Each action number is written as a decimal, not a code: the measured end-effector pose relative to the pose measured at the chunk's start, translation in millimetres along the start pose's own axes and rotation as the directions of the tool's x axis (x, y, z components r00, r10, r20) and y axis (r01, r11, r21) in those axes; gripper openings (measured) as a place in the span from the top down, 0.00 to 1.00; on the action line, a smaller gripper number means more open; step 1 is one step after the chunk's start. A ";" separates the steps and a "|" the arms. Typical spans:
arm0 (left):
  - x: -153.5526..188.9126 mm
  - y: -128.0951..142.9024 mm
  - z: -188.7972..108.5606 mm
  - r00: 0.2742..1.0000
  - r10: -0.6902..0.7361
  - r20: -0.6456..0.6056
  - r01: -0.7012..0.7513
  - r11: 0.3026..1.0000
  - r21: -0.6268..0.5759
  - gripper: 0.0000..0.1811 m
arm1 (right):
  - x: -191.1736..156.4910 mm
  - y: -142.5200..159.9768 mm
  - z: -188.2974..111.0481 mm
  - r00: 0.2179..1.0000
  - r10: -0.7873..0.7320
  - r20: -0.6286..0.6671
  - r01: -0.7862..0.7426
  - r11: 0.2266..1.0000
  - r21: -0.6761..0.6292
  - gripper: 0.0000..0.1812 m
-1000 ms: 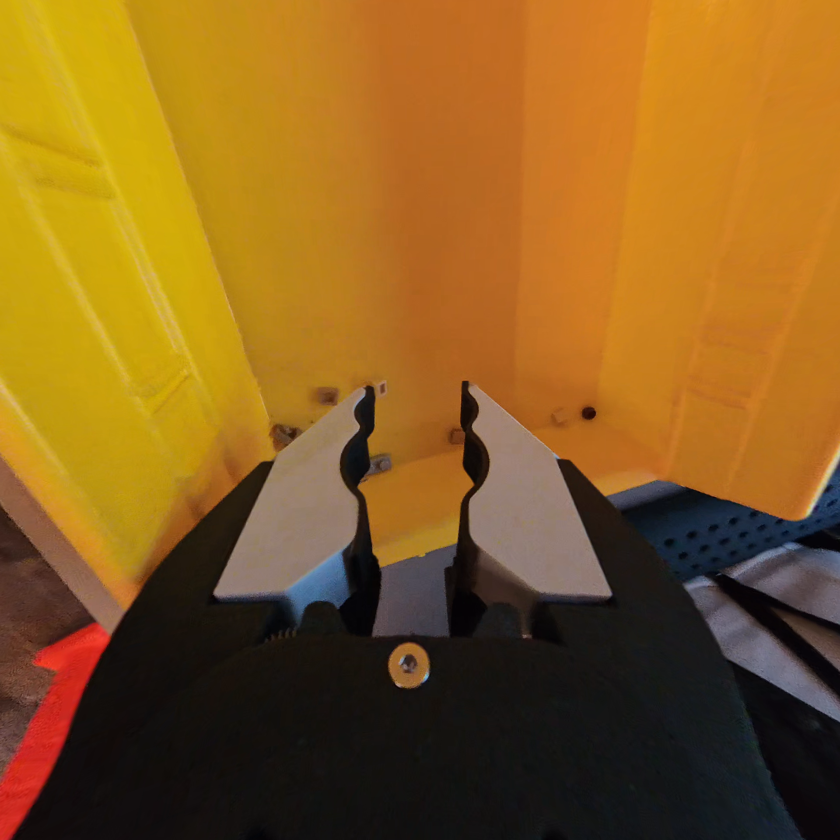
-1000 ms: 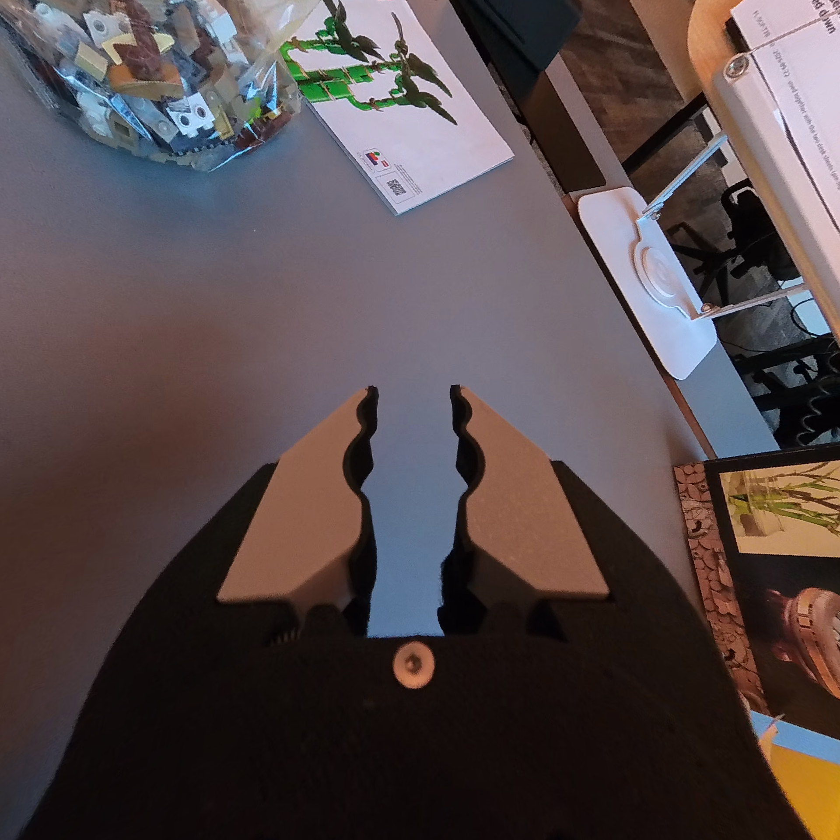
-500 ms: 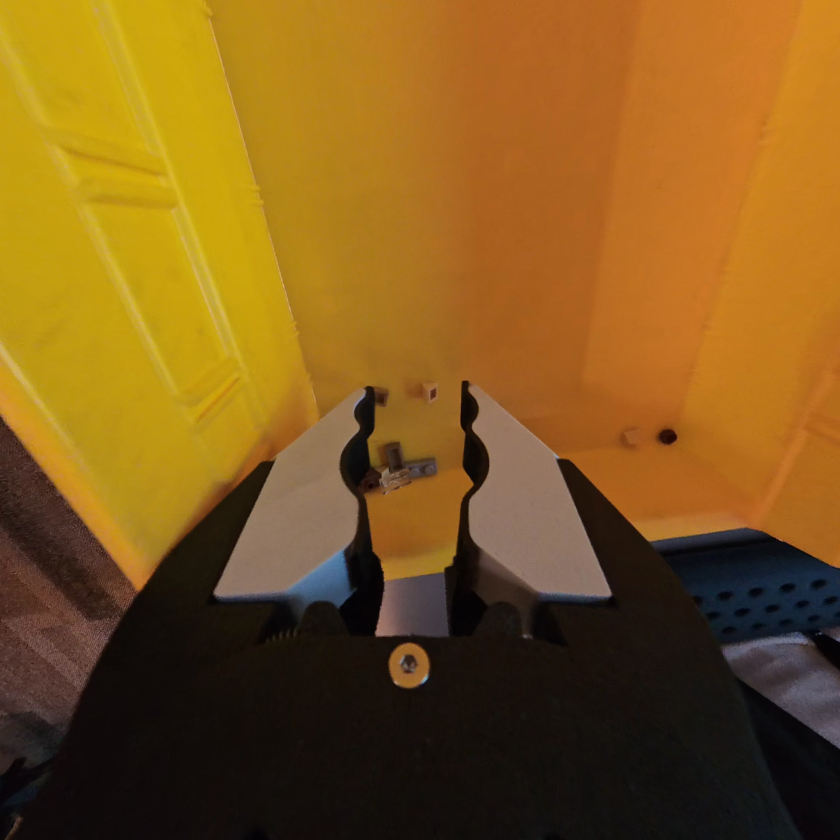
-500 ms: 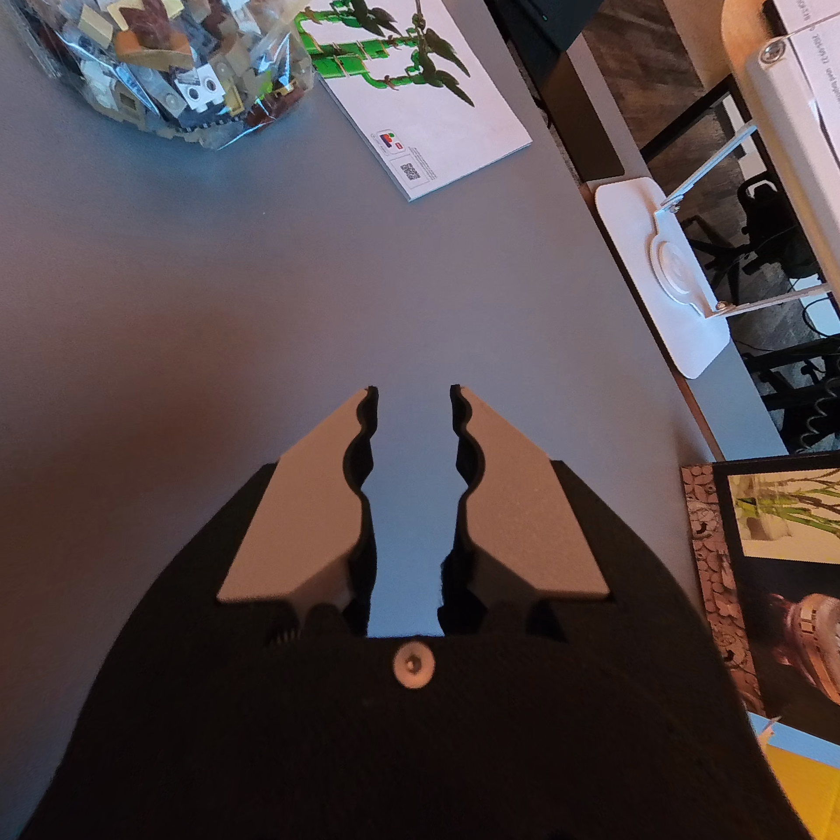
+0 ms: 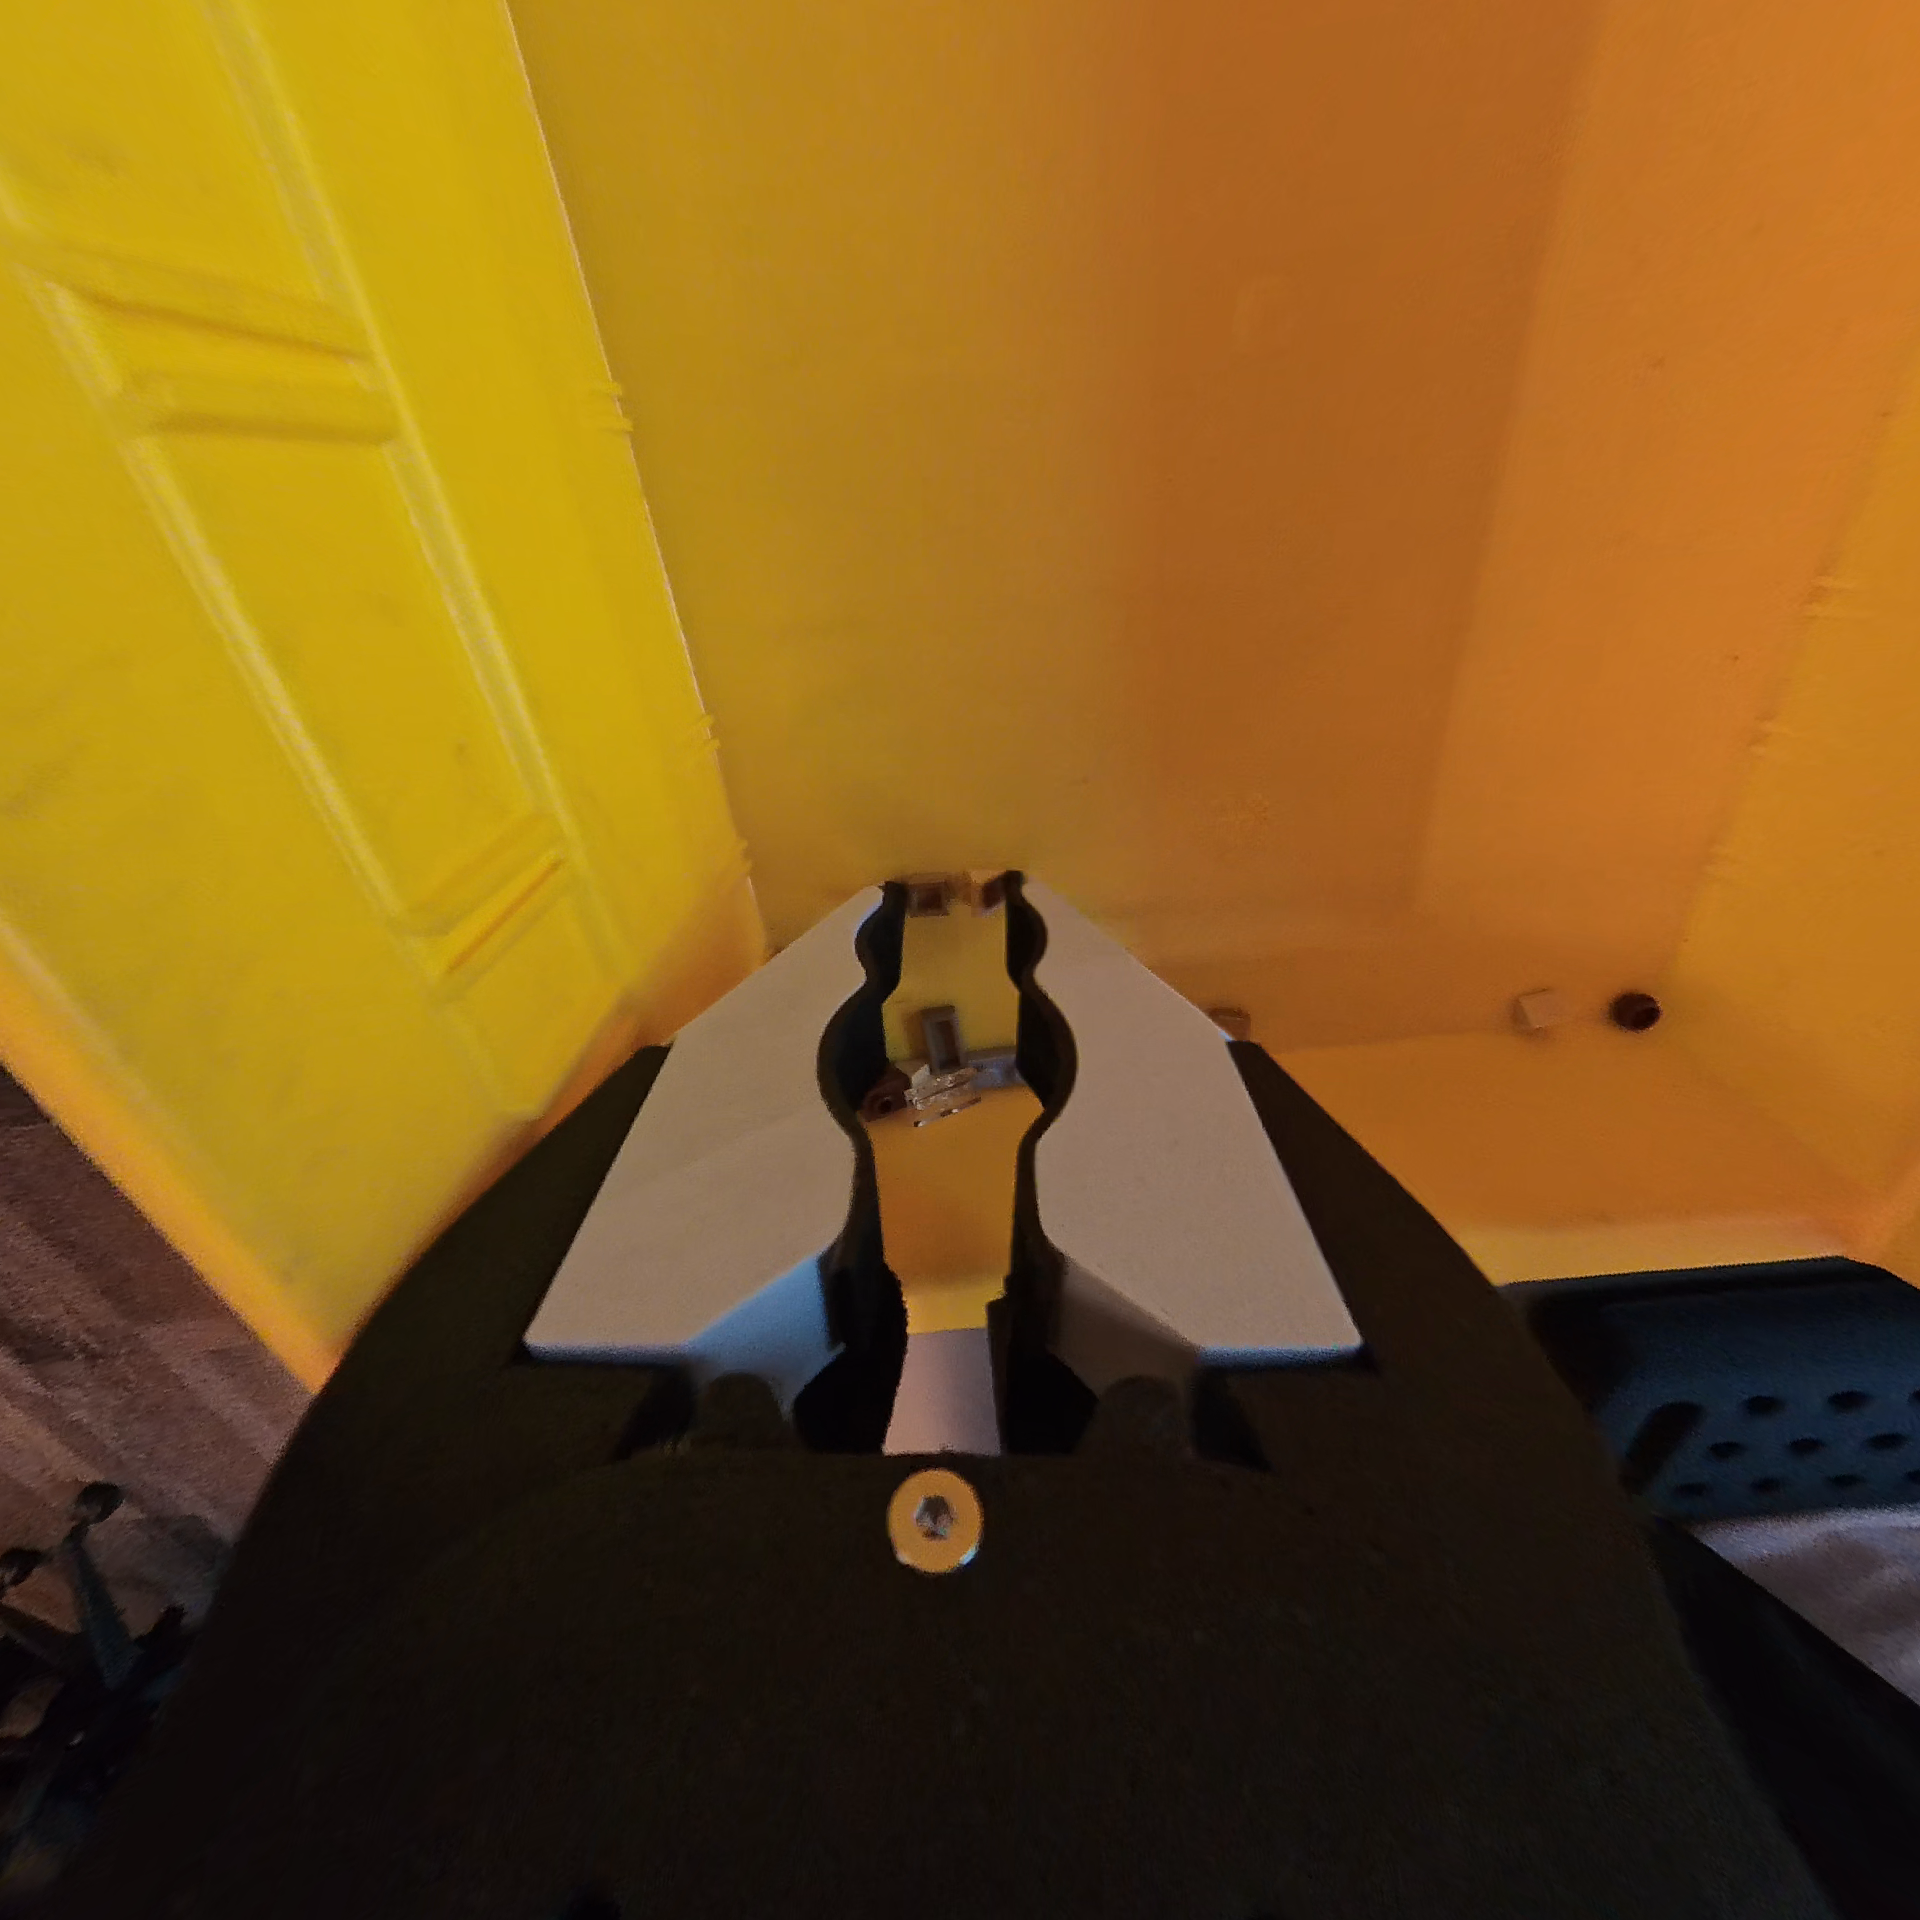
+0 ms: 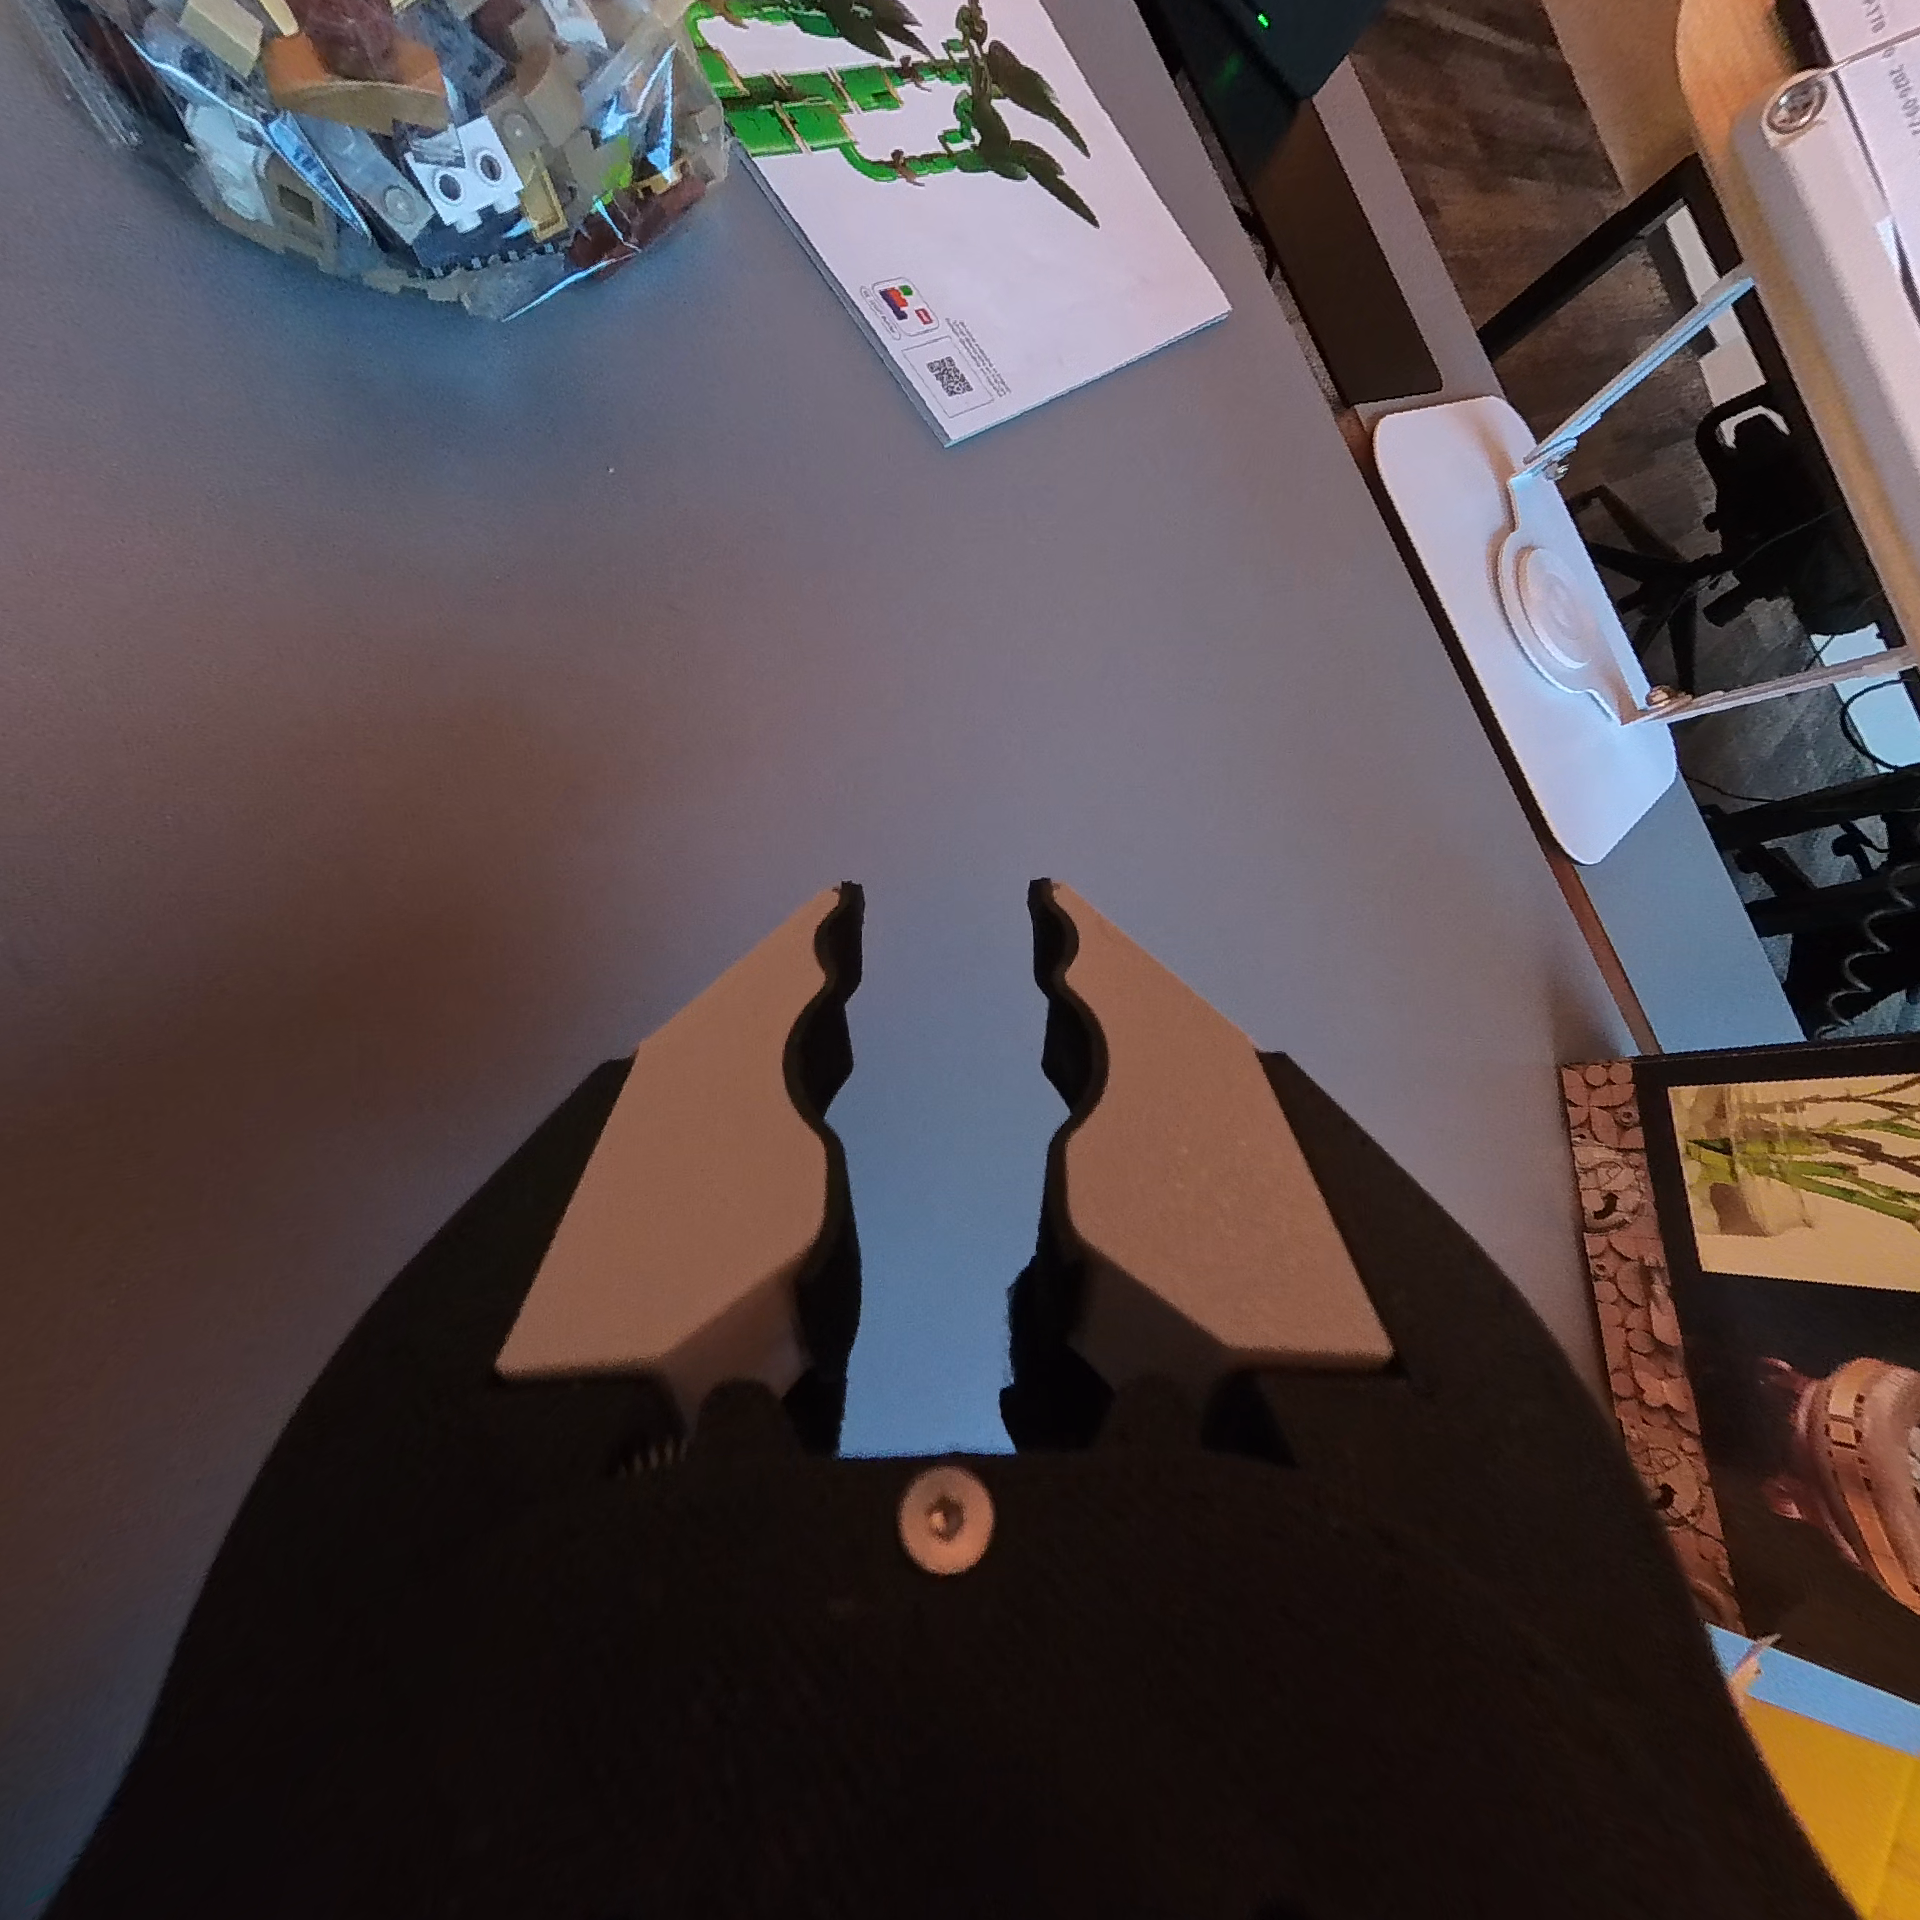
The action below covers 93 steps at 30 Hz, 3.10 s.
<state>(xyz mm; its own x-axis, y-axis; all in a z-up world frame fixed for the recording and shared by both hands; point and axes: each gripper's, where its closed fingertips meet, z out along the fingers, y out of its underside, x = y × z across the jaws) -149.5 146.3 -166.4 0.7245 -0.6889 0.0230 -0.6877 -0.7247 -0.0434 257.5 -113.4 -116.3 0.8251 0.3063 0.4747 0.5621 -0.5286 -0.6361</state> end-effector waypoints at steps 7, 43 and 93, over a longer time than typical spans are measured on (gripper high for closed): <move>0.3 1.7 0.2 1.000 0.017 0.014 -0.017 1.000 0.002 0.93 | 0.0 0.5 0.2 1.000 -0.003 -0.002 0.003 1.000 -0.003 0.82; 310.0 -56.1 -109.7 0.367 0.928 0.068 -0.808 0.282 0.517 0.93 | -6.4 0.2 3.6 1.000 -0.022 0.018 0.022 1.000 -0.010 0.82; -5.5 34.1 -19.6 0.988 -0.043 0.145 0.086 0.950 -0.301 0.74 | -2.1 -5.0 -1.2 1.000 -0.014 -0.012 0.014 1.000 0.023 0.82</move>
<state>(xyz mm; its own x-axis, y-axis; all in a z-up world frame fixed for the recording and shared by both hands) -177.8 125.1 -148.4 0.7526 -0.6474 -0.1207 -0.6051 -0.7521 0.2609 252.9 -112.3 -113.4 0.8164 0.3040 0.4911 0.5751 -0.5057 -0.6430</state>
